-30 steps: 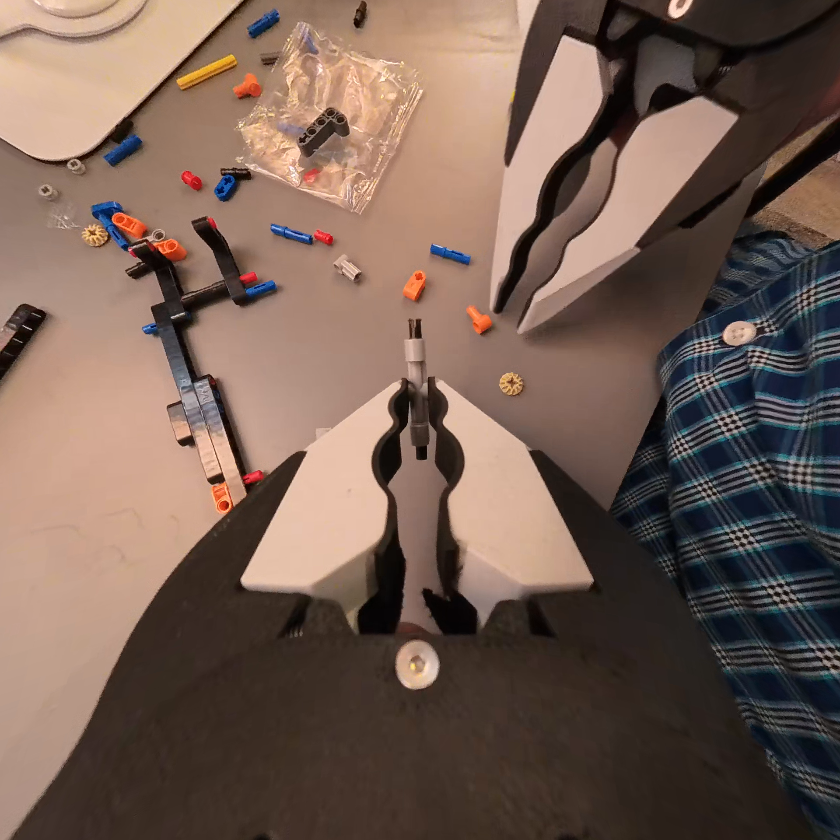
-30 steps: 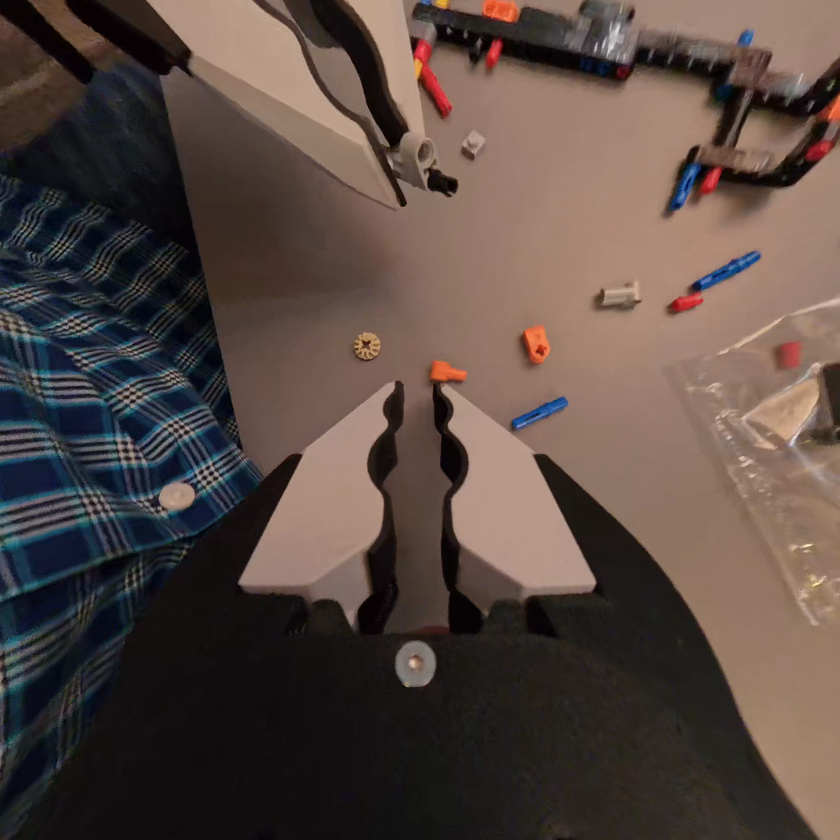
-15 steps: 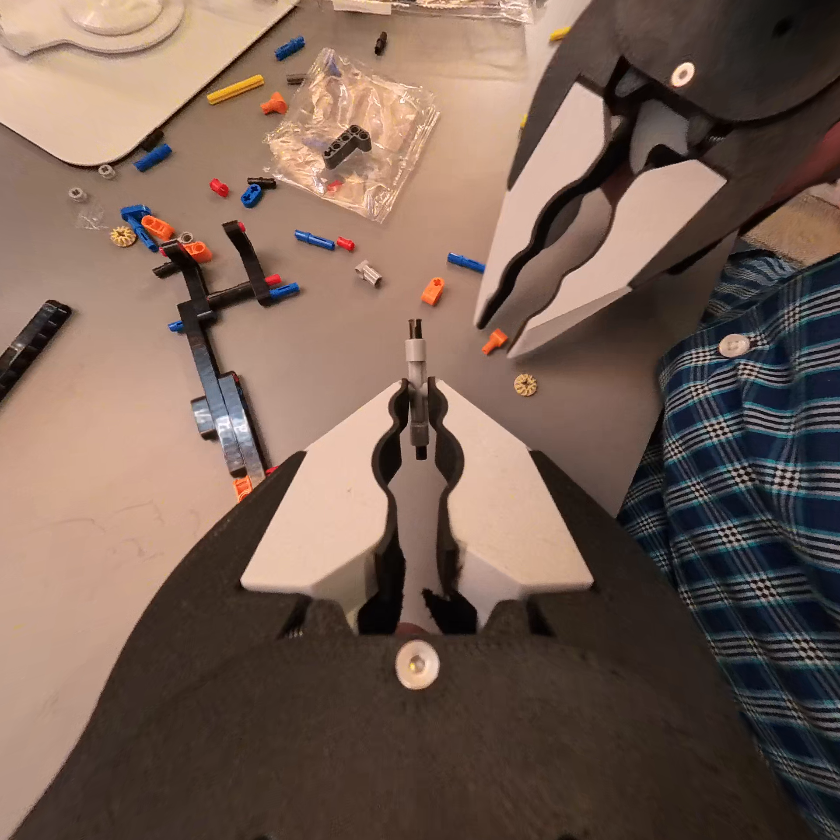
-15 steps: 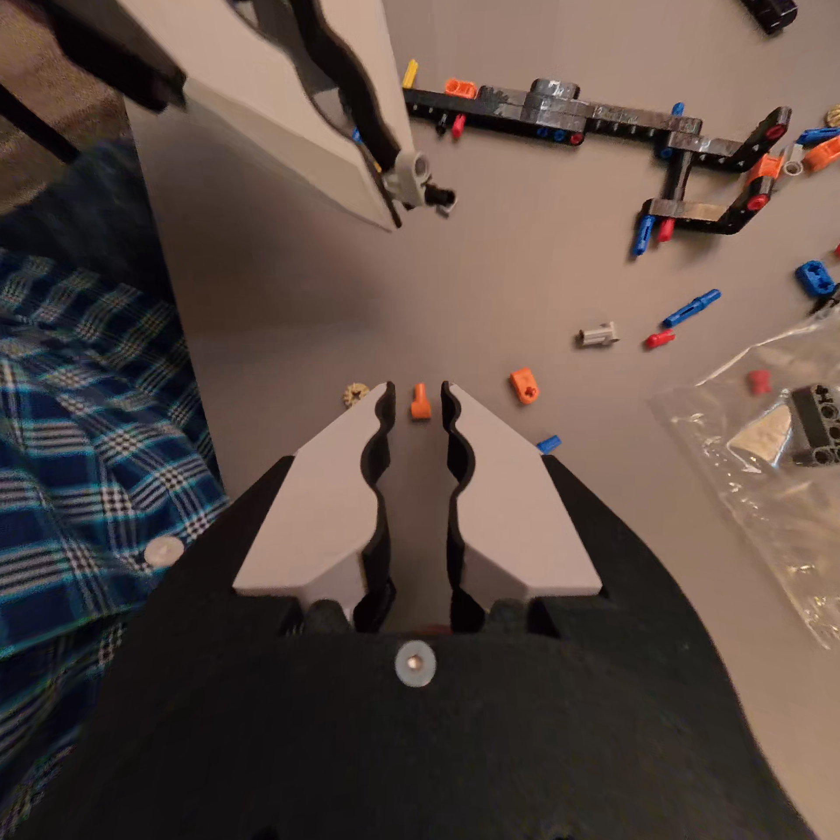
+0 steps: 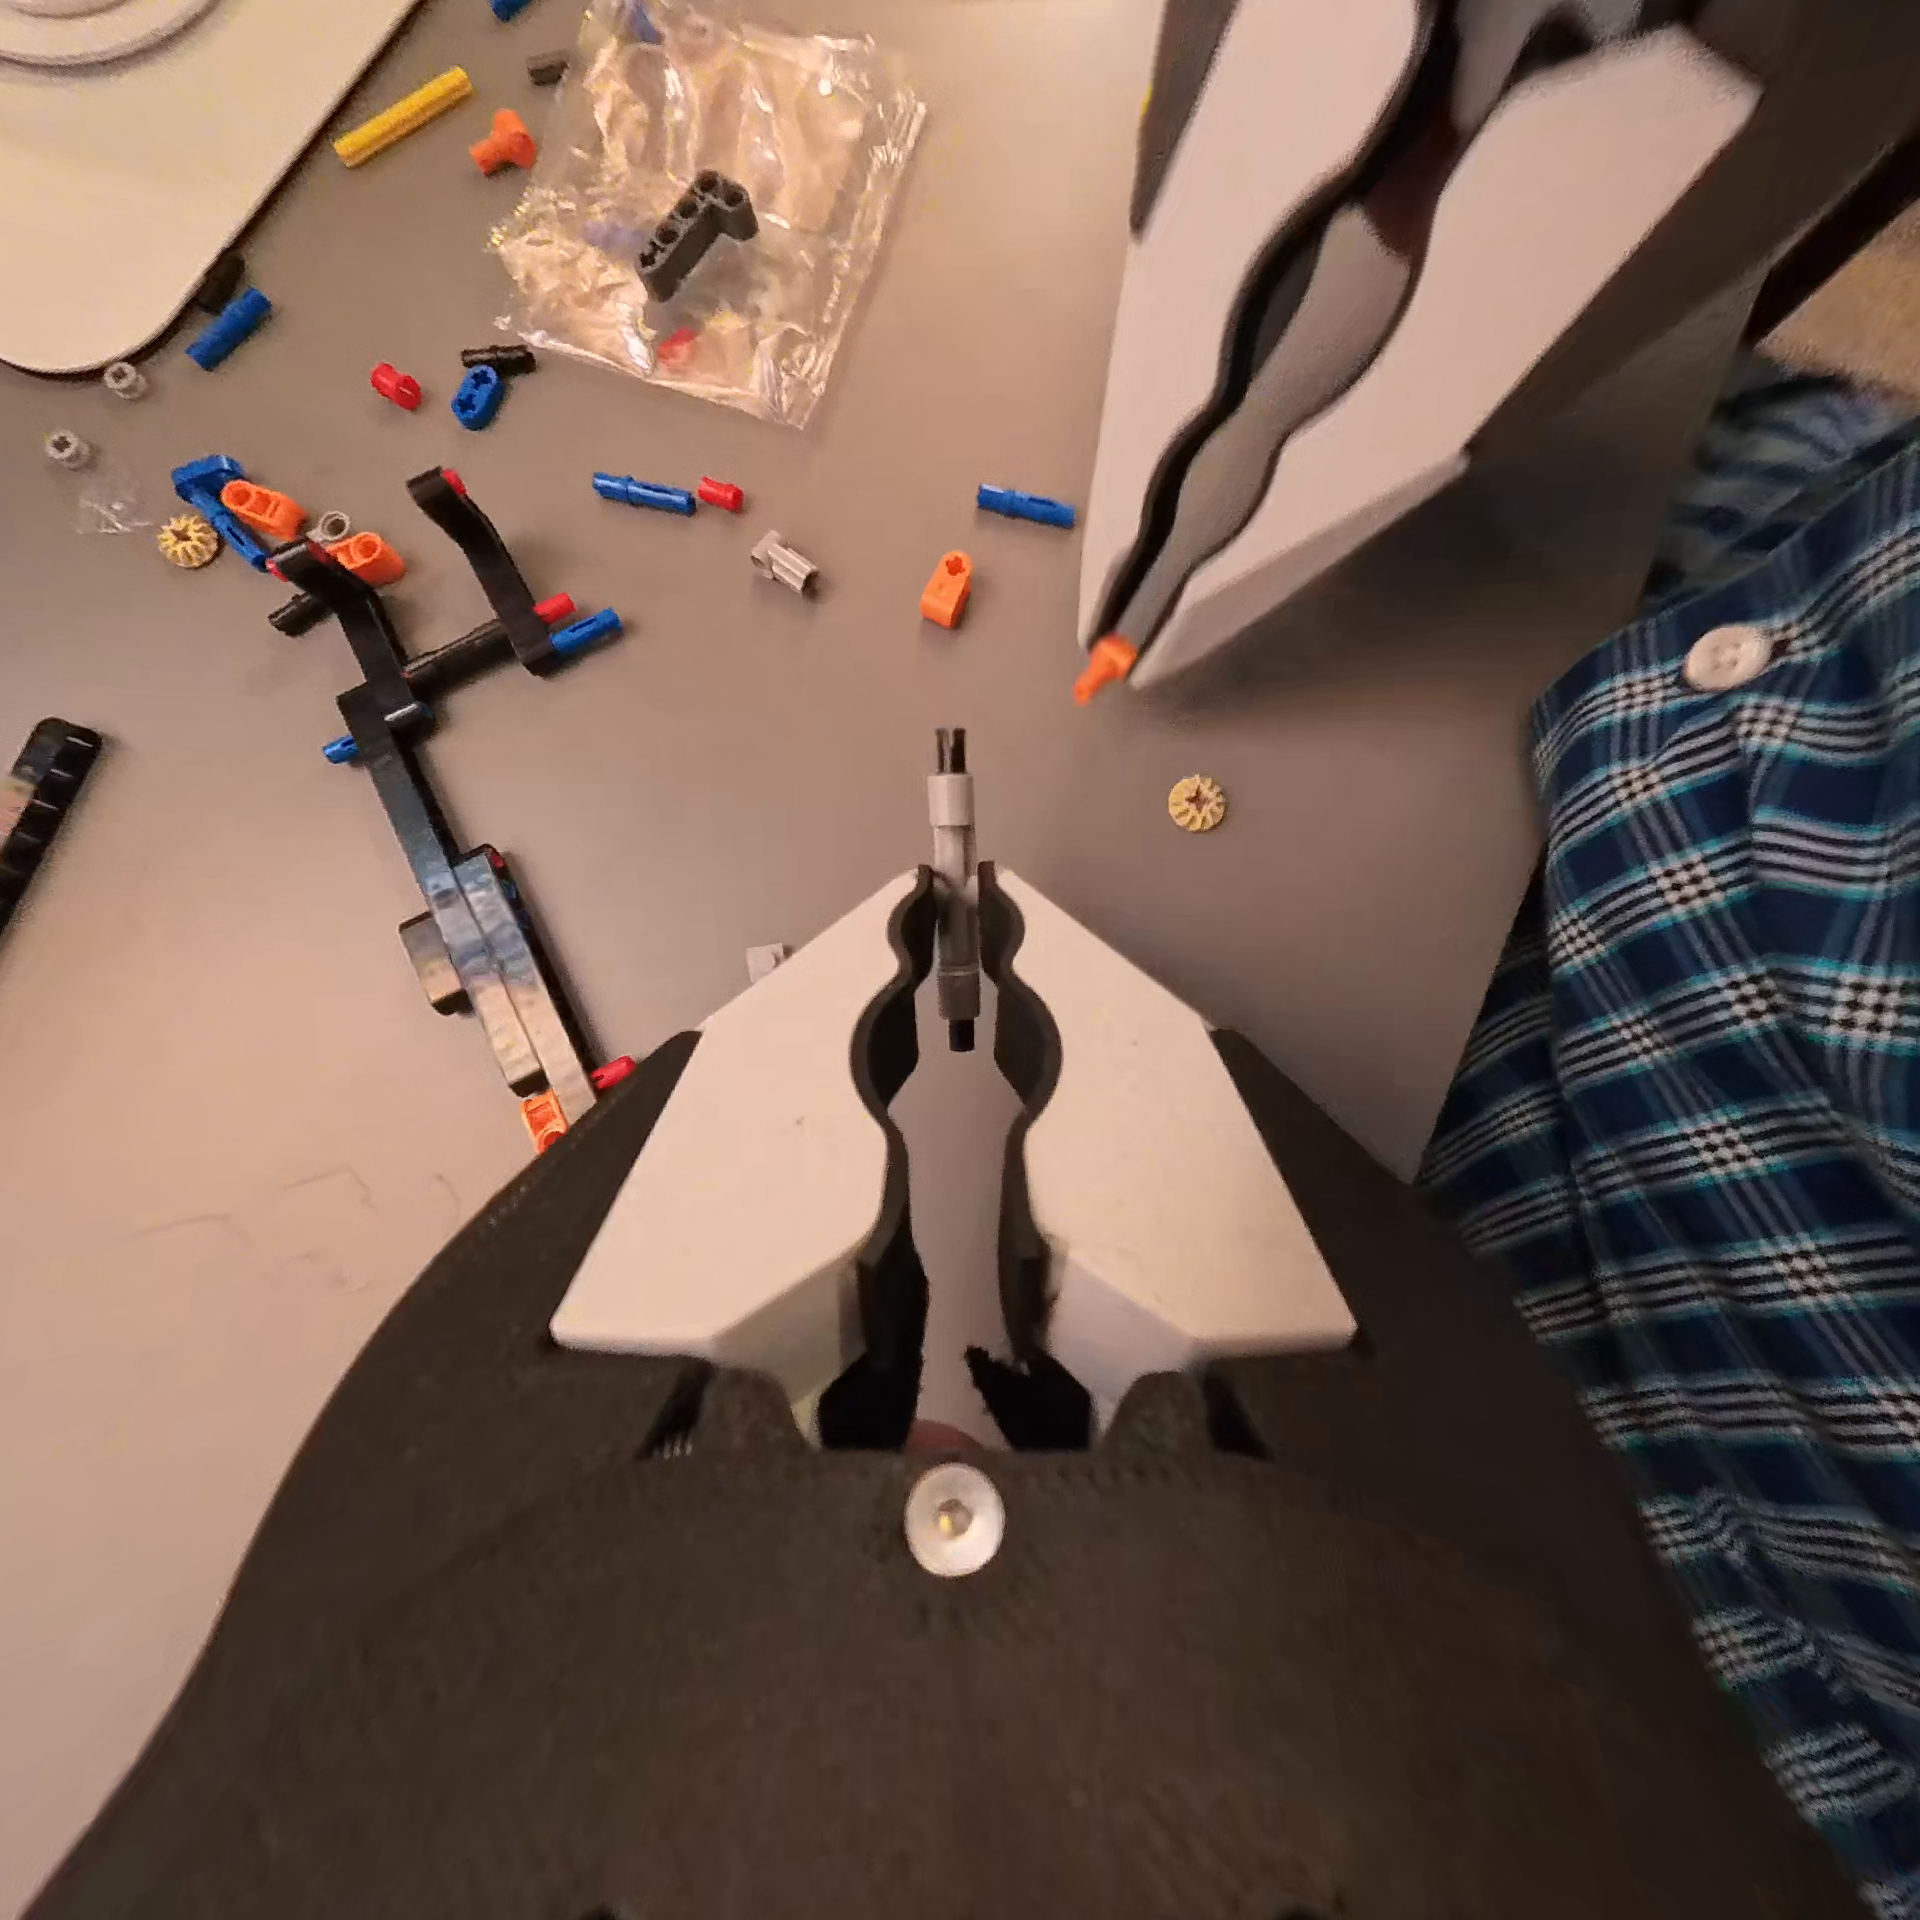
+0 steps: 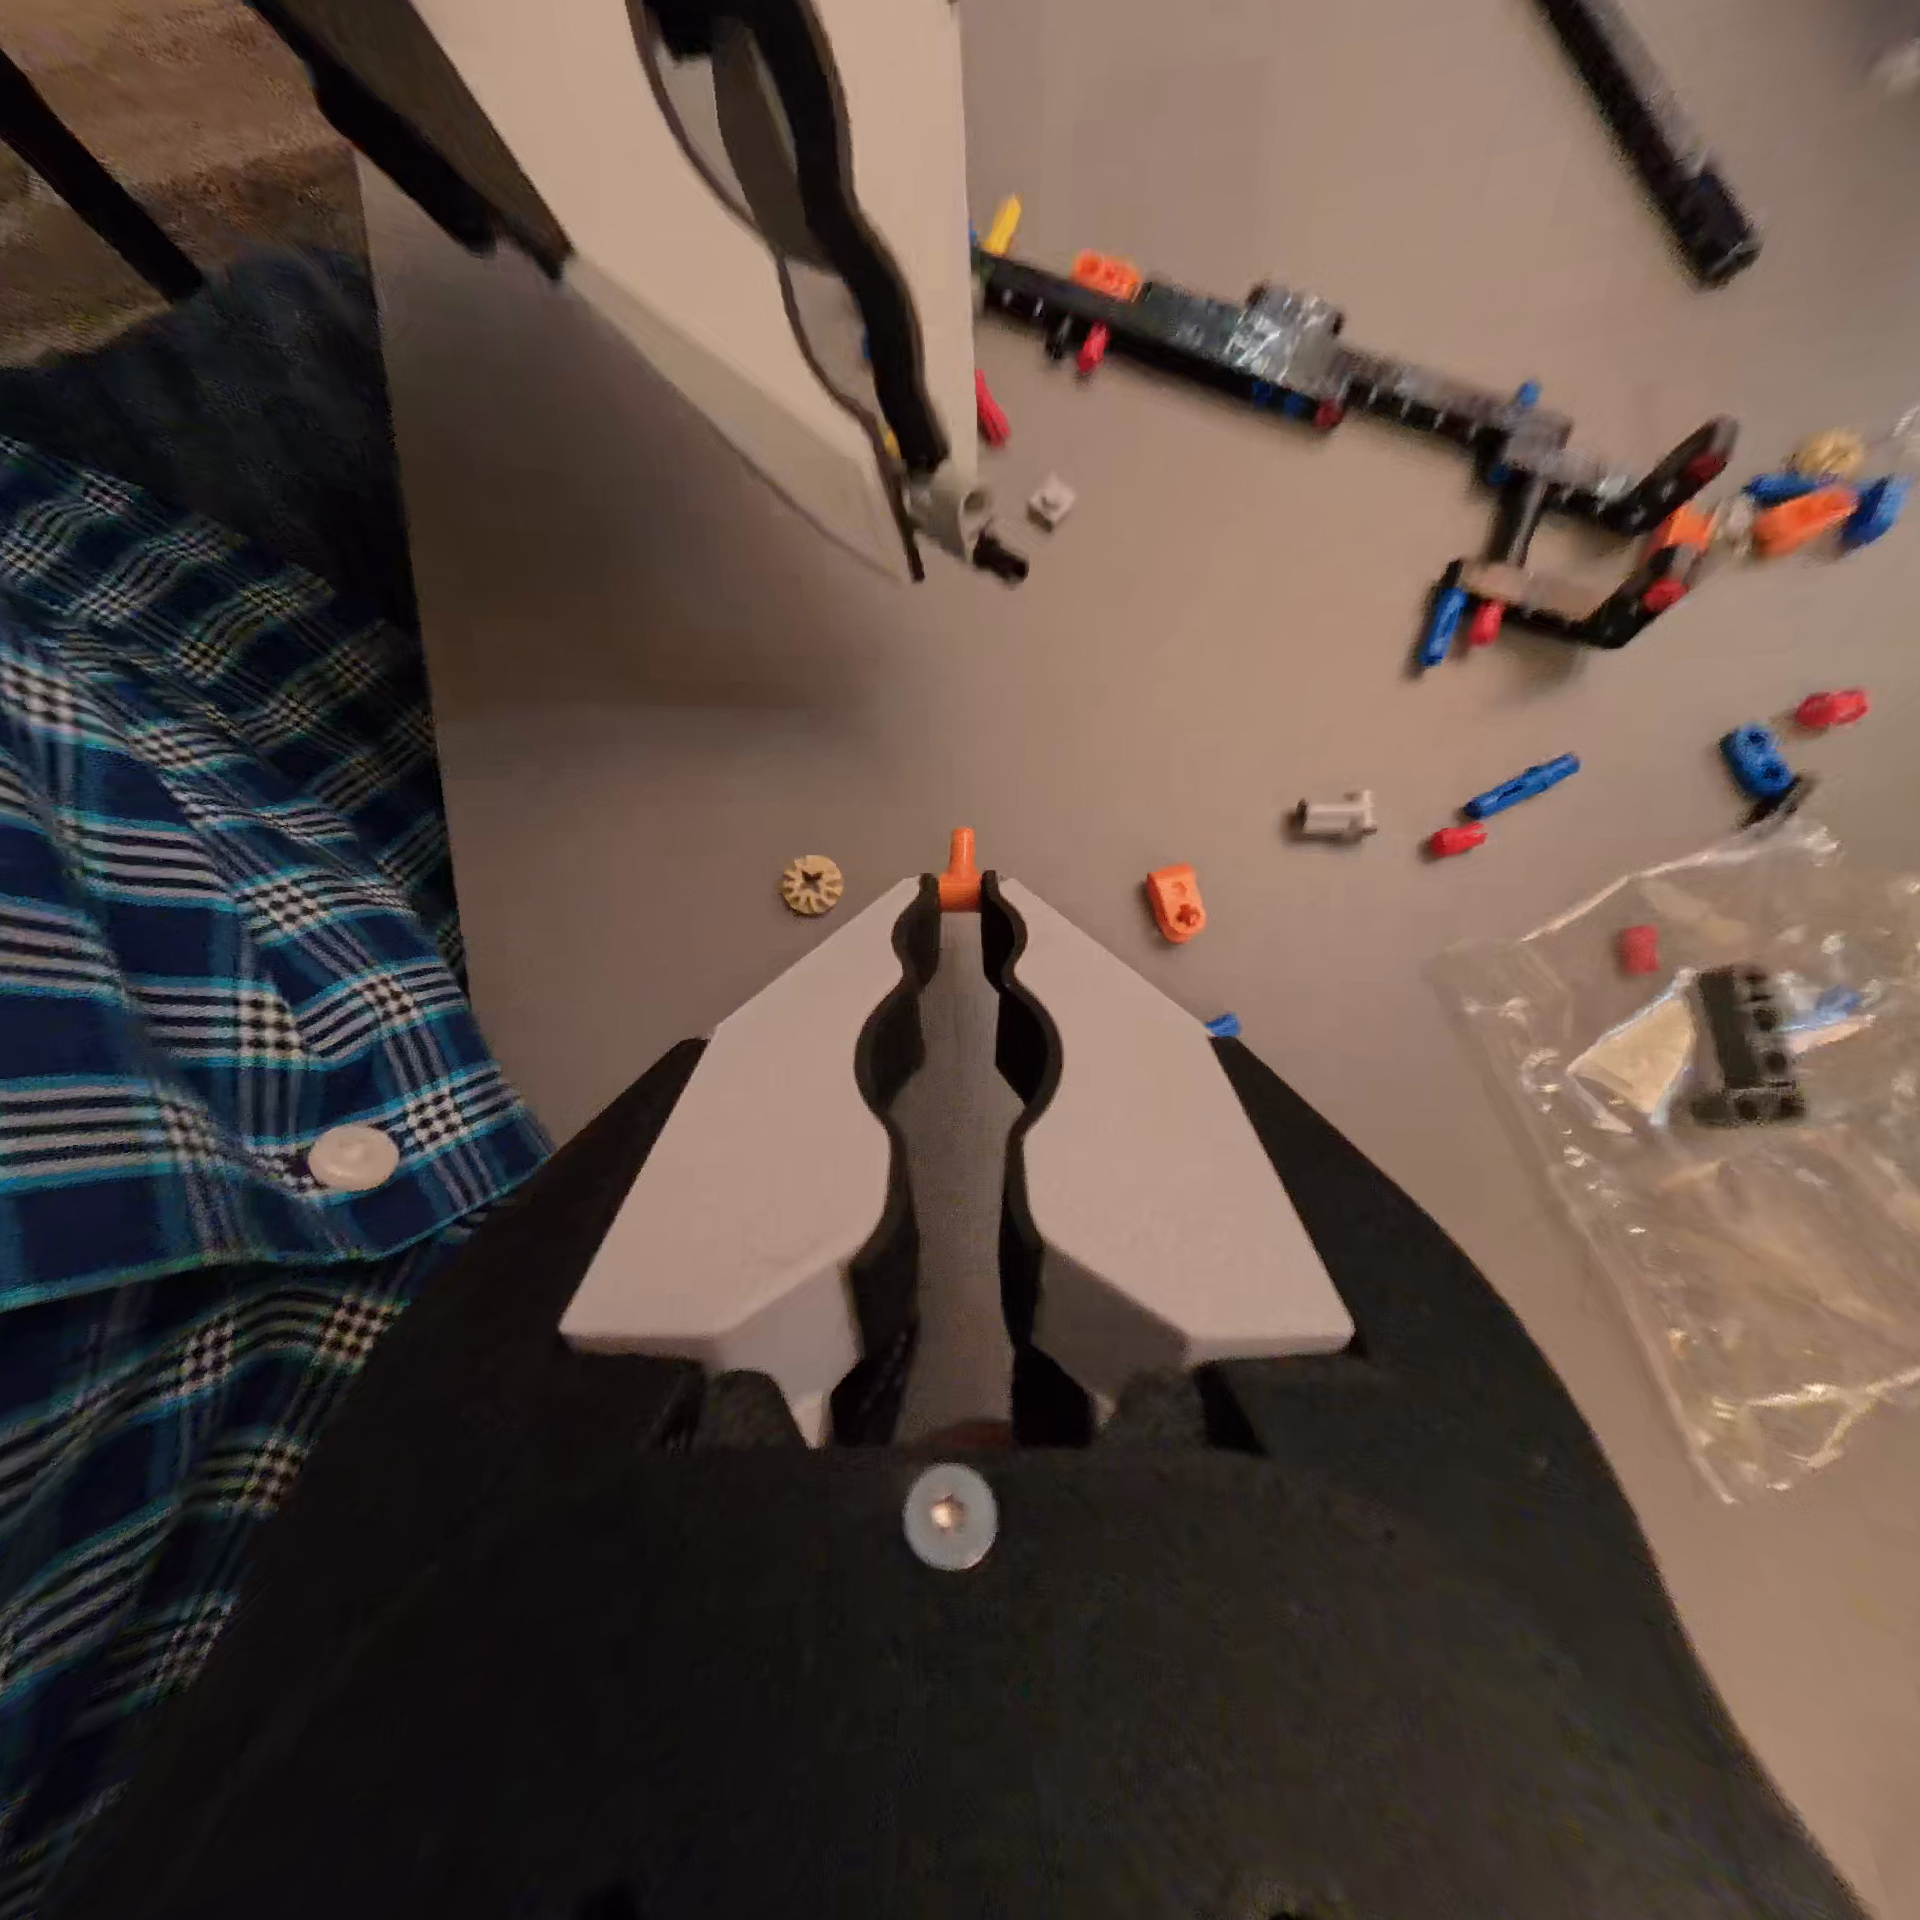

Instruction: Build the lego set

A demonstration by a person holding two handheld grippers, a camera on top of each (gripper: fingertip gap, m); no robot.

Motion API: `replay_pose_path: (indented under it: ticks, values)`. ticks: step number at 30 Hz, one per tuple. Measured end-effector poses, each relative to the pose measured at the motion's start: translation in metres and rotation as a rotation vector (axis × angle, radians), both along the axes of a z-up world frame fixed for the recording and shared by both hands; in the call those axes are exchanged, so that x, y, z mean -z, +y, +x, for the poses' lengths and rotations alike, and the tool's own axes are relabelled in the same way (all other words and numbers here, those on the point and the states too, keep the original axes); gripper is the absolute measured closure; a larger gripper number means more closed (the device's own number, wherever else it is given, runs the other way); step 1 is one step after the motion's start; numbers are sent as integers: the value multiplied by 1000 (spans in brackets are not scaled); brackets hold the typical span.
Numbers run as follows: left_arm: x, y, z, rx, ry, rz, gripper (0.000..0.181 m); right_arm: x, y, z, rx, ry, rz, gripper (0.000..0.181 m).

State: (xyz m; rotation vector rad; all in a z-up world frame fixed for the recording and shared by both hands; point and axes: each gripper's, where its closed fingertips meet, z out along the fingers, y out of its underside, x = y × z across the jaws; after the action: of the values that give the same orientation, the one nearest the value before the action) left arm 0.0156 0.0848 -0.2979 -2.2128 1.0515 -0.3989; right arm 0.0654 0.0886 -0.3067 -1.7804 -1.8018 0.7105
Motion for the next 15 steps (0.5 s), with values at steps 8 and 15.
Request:
replay_pose_path:
  ticks: [8, 15]
  values:
    - [27, -12, 6, 153, 211, -9, 176, -8, -7, -10, -207, 9, 95, 176]
    - [28, -14, 15, 172, 189, -21, 170, 0, -13, -16, -269, 26, 81, 176]
